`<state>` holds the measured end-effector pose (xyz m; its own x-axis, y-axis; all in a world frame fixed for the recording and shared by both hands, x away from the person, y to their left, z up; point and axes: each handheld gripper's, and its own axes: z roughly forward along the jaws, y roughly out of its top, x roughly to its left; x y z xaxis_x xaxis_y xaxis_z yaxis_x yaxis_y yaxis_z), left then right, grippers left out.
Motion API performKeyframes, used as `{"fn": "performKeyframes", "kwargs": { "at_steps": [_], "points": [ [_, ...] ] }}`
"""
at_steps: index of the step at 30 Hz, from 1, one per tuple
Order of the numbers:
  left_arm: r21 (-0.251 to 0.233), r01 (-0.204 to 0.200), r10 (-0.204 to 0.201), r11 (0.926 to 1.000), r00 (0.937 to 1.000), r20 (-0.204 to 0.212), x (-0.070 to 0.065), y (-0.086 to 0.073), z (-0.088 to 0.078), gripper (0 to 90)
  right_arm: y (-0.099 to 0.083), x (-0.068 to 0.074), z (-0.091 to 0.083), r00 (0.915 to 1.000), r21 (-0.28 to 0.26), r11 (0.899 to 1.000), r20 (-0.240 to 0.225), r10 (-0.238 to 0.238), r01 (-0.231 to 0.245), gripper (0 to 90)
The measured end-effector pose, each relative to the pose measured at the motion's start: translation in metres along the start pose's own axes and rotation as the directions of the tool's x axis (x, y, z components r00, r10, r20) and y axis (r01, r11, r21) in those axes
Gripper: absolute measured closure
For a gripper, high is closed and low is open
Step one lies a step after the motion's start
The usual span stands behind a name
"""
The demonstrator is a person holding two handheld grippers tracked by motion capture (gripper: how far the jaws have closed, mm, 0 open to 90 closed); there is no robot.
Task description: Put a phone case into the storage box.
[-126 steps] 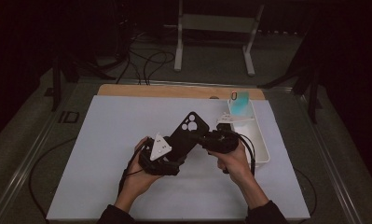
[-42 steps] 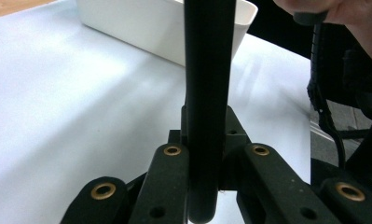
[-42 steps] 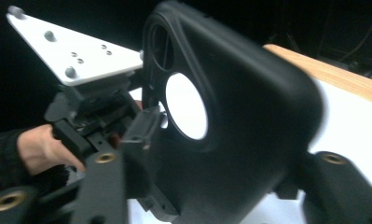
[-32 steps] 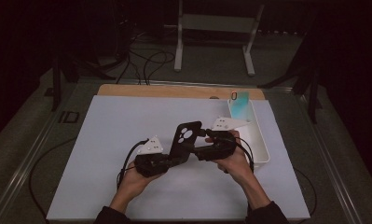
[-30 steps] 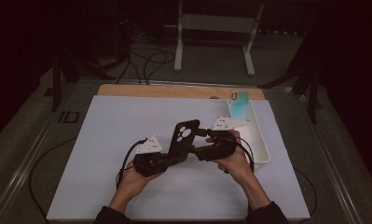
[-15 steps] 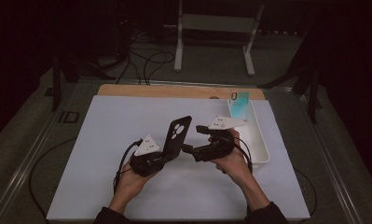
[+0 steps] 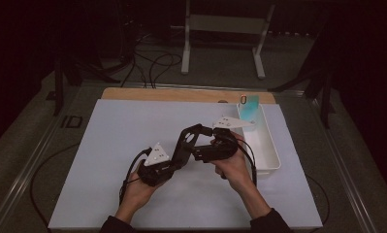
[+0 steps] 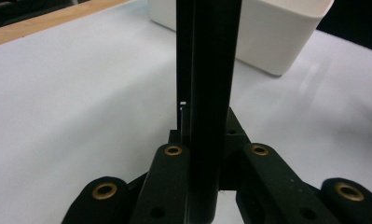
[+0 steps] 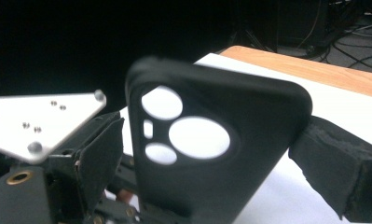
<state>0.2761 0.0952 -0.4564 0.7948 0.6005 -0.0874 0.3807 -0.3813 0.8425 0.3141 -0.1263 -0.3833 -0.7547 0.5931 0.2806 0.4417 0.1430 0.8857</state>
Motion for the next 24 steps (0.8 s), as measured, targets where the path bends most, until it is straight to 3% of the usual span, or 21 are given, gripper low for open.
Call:
{"fn": "performKeyframes", "kwargs": {
  "at_steps": [4,12,17,24],
  "points": [
    [0.017,-0.016,0.017,0.9997,0.9998,-0.008,-0.0049,0.0001,0.0043,85.3,0.0013,0.0028,0.004,0.9998,-0.003,1.0,0.015,0.012,-0.012,10.4],
    [0.021,-0.009,0.009,0.9997,0.9999,0.005,-0.0066,0.0002,0.0073,85.1,0.0003,0.0028,0.0085,0.9988,-0.009,0.999,0.035,0.035,-0.035,12.0],
    [0.024,-0.02,0.02,0.9995,0.9998,0.007,-0.007,0.0,0.0077,83.9,0.0,0.0049,0.0079,0.9992,-0.01,1.0,0.036,0.017,-0.017,13.7],
    [0.017,-0.018,0.018,0.9997,0.9996,0.021,-0.0052,0.0,0.0054,75.6,0.0,0.0038,0.0065,0.9995,-0.012,1.0,0.026,0.016,-0.016,14.1]
  ]
}}
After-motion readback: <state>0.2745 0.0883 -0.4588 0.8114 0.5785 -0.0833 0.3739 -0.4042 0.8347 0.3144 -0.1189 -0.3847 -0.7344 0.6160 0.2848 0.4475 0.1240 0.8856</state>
